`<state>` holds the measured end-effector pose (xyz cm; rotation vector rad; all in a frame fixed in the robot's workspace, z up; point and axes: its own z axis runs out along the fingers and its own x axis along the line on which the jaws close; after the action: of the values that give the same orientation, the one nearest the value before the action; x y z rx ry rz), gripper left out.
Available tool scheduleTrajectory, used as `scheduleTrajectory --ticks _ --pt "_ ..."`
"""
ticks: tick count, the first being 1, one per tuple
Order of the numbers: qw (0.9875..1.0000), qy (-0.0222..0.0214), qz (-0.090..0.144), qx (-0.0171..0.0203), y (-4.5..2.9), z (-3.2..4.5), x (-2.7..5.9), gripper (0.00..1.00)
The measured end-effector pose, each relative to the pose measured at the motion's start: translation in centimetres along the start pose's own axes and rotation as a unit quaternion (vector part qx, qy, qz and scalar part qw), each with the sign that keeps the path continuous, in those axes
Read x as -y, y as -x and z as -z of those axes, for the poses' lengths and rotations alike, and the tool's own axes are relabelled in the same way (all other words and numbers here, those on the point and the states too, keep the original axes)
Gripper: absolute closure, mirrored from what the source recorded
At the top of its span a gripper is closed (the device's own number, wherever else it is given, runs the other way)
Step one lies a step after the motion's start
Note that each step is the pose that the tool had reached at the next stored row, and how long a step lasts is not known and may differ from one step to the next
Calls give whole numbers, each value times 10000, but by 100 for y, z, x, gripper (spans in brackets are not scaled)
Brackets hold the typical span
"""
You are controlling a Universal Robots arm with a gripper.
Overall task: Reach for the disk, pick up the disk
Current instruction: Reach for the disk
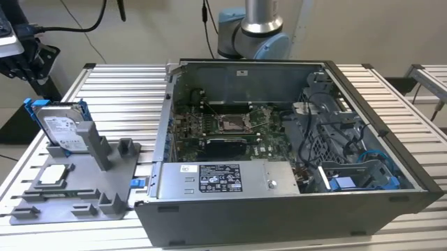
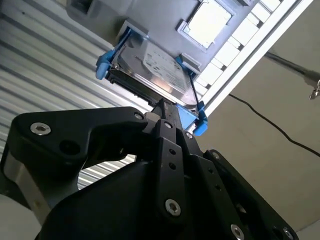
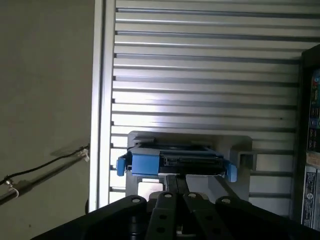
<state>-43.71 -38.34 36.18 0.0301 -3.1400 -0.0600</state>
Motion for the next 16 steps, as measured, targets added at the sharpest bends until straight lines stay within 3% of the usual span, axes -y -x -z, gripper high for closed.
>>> scheduleTrajectory --ticks 9,16 --pt "10000 0 0 0 -144 -18 -12 100" --pt "10000 0 0 0 -164 -21 -12 100"
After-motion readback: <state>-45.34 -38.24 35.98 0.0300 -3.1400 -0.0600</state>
